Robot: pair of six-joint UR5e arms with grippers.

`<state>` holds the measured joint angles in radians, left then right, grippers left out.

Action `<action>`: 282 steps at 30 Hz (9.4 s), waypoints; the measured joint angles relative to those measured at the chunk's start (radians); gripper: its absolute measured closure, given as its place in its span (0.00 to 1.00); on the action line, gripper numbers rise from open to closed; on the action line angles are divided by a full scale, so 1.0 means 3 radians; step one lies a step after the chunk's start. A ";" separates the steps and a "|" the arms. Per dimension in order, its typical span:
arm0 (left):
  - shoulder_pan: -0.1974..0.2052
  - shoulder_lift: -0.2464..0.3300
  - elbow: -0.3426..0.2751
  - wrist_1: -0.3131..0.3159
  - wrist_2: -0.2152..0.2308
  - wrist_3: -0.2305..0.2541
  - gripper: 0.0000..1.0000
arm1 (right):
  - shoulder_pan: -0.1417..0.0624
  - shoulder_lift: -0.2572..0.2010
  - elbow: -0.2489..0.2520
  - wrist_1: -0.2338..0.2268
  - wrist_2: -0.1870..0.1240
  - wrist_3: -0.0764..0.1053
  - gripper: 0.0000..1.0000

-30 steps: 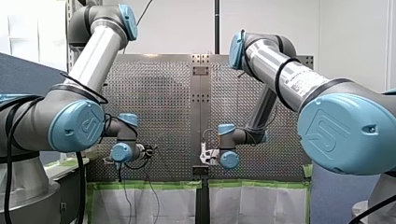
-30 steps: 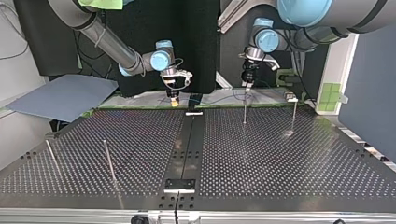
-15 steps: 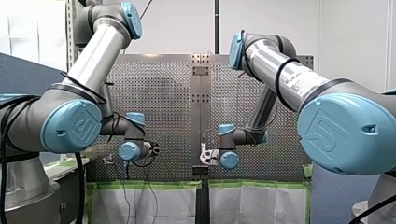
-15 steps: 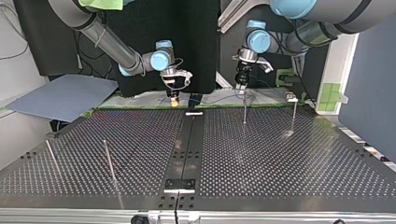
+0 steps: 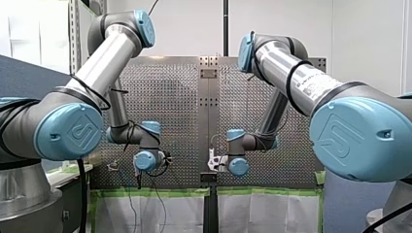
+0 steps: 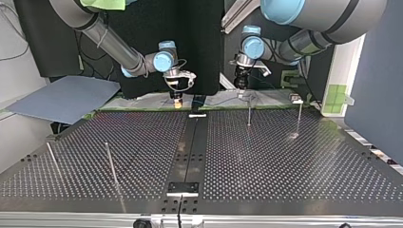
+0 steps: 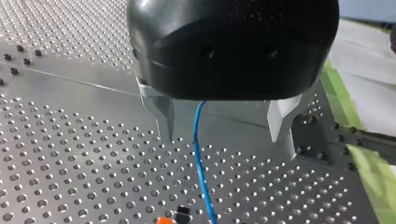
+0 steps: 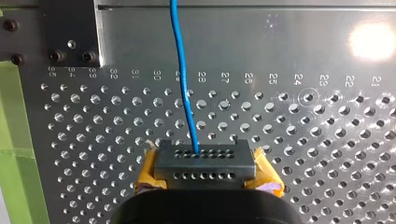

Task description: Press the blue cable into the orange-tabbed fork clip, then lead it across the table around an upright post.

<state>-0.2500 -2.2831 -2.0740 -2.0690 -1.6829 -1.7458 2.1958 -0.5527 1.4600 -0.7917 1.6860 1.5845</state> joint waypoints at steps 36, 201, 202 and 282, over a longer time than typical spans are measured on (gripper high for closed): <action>-0.0132 -0.0318 0.0680 -0.0529 -0.0443 0.0278 0.00 | -0.0005 -0.0001 -0.0017 0.0013 -0.0010 -0.0003 1.00; -0.0746 0.1401 0.2065 -0.2581 -0.1285 0.0261 1.00 | -0.0032 -0.2359 -0.0507 0.1737 0.0155 -0.0106 1.00; -0.0752 0.1401 0.2095 -0.2611 -0.1285 0.0261 1.00 | -0.0040 -0.2360 -0.0510 0.1755 0.0167 -0.0106 1.00; -0.1390 -0.0030 0.4724 -0.3977 -0.0997 0.0017 1.00 | -0.1049 -0.2355 -0.0701 0.2204 0.0134 -0.0008 1.00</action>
<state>-0.6669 -2.2921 -0.6567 -3.2622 -1.9820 -1.7408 1.8810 -1.2592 1.2496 -0.1305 1.7261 1.5819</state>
